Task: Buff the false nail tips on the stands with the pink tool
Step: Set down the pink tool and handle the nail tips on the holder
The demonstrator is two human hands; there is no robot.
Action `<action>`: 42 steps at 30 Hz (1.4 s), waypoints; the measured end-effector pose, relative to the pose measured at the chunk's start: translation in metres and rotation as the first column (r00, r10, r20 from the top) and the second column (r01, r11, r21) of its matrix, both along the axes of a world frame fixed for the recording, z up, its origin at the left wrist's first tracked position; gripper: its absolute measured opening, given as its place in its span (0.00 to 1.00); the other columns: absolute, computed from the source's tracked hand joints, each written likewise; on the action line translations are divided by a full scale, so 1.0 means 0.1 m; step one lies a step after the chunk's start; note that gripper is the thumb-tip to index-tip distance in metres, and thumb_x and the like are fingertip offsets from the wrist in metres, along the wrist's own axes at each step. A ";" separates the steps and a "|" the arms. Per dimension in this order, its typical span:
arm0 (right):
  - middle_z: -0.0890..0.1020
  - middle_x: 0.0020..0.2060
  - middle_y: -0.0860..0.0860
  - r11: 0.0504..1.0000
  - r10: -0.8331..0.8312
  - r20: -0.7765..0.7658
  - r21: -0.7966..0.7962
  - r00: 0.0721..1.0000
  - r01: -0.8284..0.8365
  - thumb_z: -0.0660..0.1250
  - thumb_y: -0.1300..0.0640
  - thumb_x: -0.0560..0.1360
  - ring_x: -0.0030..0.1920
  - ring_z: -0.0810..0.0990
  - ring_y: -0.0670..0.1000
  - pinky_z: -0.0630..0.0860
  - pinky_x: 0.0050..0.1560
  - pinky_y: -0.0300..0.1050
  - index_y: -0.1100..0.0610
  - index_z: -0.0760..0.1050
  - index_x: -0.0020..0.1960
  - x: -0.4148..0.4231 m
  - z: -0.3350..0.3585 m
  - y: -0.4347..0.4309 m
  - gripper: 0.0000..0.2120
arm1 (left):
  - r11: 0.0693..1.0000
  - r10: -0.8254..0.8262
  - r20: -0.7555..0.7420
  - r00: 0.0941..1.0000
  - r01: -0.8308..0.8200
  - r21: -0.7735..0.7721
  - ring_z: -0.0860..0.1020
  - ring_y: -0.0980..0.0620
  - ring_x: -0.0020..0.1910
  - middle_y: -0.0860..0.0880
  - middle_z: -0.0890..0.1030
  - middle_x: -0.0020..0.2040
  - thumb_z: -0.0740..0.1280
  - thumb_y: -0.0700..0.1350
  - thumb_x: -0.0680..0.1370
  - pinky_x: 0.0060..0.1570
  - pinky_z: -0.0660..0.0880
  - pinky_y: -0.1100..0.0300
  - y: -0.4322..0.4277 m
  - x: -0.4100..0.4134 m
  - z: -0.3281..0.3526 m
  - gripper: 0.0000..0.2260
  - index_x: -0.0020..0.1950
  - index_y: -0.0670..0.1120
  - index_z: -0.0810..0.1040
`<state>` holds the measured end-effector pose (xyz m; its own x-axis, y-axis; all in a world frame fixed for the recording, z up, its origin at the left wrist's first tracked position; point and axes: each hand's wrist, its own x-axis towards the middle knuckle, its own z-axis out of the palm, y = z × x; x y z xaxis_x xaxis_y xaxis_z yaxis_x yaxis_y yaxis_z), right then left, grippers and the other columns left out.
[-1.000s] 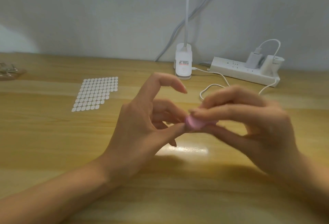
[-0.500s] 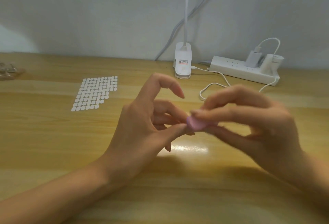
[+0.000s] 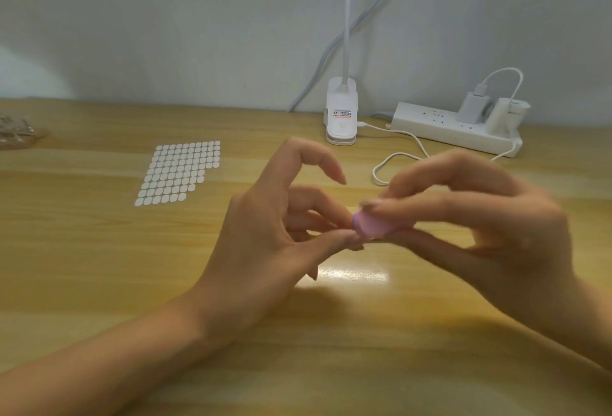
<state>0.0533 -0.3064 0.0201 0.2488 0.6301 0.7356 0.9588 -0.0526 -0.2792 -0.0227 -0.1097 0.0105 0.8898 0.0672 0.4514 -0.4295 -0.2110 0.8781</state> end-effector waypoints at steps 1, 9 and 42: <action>0.81 0.47 0.53 1.000 -0.011 -0.013 0.015 1.000 0.011 0.72 0.59 0.75 0.47 0.82 0.51 0.77 0.48 0.45 0.58 0.82 0.55 0.01 0.01 0.00 0.09 | 1.000 -0.001 0.005 1.000 0.001 0.003 0.86 0.50 0.36 0.48 0.86 0.38 0.76 0.38 0.71 0.25 0.73 0.61 0.00 0.00 0.00 0.20 0.53 0.55 0.70; 0.82 0.46 0.52 0.999 0.037 0.118 -0.043 0.992 -0.032 0.75 0.59 0.74 0.44 0.81 0.52 0.75 0.47 0.48 0.56 0.85 0.51 -0.09 -0.07 0.03 0.06 | 0.998 0.065 0.090 0.994 -0.065 -0.005 0.86 0.49 0.50 0.48 0.87 0.43 0.77 0.41 0.73 0.53 0.81 0.53 0.11 0.14 0.05 0.21 0.60 0.50 0.70; 0.83 0.45 0.52 0.975 0.167 -0.060 -0.141 0.984 -0.174 0.75 0.60 0.75 0.46 0.80 0.45 0.73 0.53 0.37 0.59 0.86 0.50 0.04 -0.26 0.09 0.06 | 0.844 0.104 -0.084 0.991 -0.043 0.535 0.81 0.60 0.48 0.59 0.82 0.41 0.74 0.43 0.71 0.62 0.71 0.45 -0.09 0.50 0.00 0.30 0.70 0.57 0.69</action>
<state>0.0576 -0.2979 -0.0064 0.1612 0.7653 0.6231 0.9429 0.0671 -0.3264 0.0273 -0.1184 0.0101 0.9361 -0.0887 0.3403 -0.3054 -0.6849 0.6615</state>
